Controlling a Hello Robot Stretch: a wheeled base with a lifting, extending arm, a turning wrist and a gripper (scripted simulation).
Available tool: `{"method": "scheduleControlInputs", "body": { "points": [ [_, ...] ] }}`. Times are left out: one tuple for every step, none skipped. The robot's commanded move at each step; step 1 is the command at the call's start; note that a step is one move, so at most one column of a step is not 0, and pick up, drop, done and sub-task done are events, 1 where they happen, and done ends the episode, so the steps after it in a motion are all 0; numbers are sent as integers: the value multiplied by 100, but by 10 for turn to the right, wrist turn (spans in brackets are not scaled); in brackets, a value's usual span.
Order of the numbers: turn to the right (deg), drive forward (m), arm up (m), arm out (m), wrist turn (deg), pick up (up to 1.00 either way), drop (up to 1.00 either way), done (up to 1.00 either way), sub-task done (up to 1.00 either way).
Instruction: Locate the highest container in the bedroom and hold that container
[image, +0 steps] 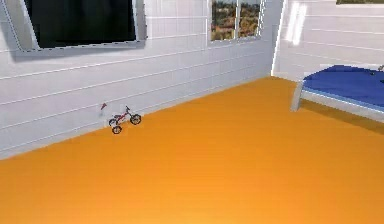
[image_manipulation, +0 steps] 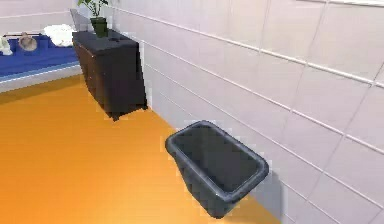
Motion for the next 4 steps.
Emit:
{"method": "scheduleControlInputs", "body": {
  "points": [
    [450, 0, 0, 0, 0, 0, 0, 0, 0],
    [60, 0, 0, 0, 0, 0, 0, 0, 0],
    [0, 100, 0, 0, 0, 0, 0, 0, 0],
    [0, 100, 0, 0, 0, 0, 0, 0, 0]
  ]
}}
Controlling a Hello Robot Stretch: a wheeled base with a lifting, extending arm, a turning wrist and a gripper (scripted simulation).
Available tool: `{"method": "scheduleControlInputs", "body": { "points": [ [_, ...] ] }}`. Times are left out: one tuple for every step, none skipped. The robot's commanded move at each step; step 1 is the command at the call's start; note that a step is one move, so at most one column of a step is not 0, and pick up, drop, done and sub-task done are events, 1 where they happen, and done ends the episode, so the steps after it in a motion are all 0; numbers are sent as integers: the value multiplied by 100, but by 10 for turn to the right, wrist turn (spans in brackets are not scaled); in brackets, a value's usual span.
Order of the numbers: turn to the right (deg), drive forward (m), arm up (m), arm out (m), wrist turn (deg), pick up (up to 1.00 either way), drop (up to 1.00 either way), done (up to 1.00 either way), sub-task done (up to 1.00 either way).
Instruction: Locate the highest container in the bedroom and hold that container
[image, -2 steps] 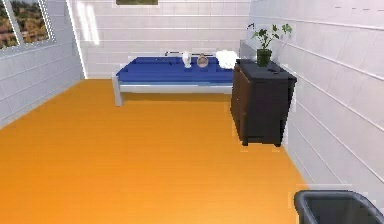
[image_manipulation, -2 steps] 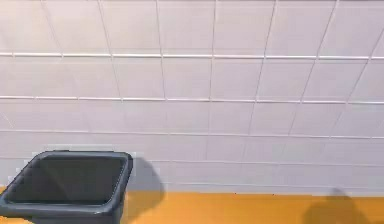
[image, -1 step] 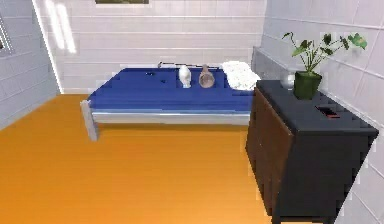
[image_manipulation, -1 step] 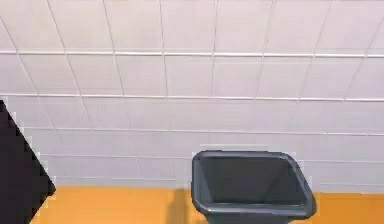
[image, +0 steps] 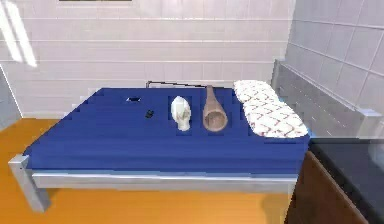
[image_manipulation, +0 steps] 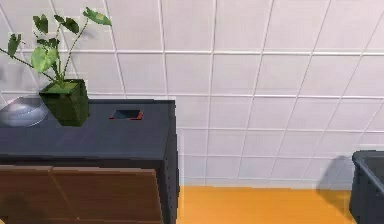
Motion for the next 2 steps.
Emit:
{"method": "scheduleControlInputs", "body": {
  "points": [
    [90, 0, 0, 0, 0, 0, 0, 0, 0],
    [0, 15, 0, 0, 0, 0, 0, 0, 0]
  ]
}}
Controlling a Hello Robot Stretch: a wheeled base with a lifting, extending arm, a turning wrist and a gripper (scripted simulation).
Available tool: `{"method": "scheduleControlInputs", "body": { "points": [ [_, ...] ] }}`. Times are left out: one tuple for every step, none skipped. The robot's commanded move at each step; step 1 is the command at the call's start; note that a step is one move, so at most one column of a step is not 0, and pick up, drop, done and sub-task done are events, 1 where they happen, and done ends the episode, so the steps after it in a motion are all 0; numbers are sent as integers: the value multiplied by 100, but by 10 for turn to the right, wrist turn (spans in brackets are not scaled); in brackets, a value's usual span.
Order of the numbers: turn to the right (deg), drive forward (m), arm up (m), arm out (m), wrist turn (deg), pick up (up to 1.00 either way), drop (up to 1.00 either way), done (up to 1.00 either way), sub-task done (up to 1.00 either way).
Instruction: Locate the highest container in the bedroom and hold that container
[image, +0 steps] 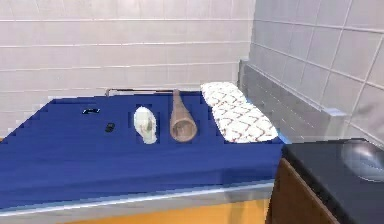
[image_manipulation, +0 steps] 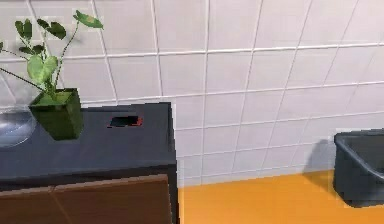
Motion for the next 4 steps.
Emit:
{"method": "scheduleControlInputs", "body": {
  "points": [
    [-390, 0, 0, 0, 0, 0, 0, 0, 0],
    [450, 0, 0, 0, 0, 0, 0, 0, 0],
    [330, 0, 0, 0, 0, 0, 0, 0, 0],
    [0, 35, 0, 0, 0, 0, 0, 0, 0]
  ]
}}
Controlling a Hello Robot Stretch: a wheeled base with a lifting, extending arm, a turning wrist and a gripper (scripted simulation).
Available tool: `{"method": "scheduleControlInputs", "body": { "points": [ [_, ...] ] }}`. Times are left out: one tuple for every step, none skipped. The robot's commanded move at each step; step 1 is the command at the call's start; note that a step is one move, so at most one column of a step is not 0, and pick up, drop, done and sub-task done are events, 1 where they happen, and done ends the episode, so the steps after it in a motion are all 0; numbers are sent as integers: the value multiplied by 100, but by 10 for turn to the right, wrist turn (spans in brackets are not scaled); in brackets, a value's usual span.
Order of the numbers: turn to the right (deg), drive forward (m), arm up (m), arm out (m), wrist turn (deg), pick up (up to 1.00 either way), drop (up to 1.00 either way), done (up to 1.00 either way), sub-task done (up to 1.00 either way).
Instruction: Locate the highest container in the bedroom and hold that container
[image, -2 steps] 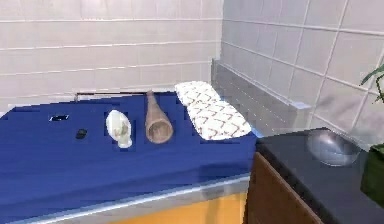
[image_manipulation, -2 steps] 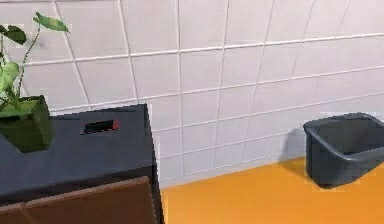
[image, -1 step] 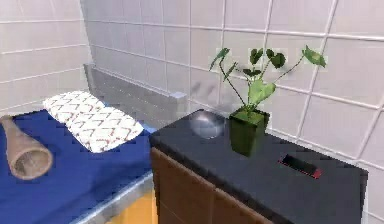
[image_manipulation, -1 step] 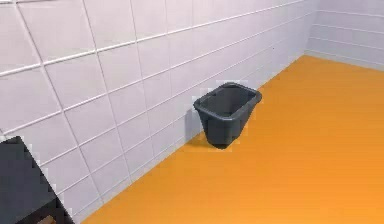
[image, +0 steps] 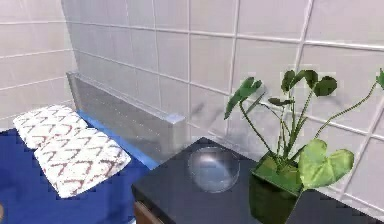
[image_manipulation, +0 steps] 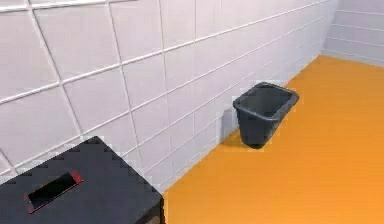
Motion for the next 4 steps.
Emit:
{"method": "scheduleControlInputs", "body": {
  "points": [
    [-450, 0, 0, 0, 0, 0, 0, 0, 0],
    [-330, 0, 0, 0, 0, 0, 0, 0, 0],
    [0, 0, 50, 0, 0, 0, 0, 0, 0],
    [0, 0, 38, 0, 0, 0, 0, 0, 0]
  ]
}}
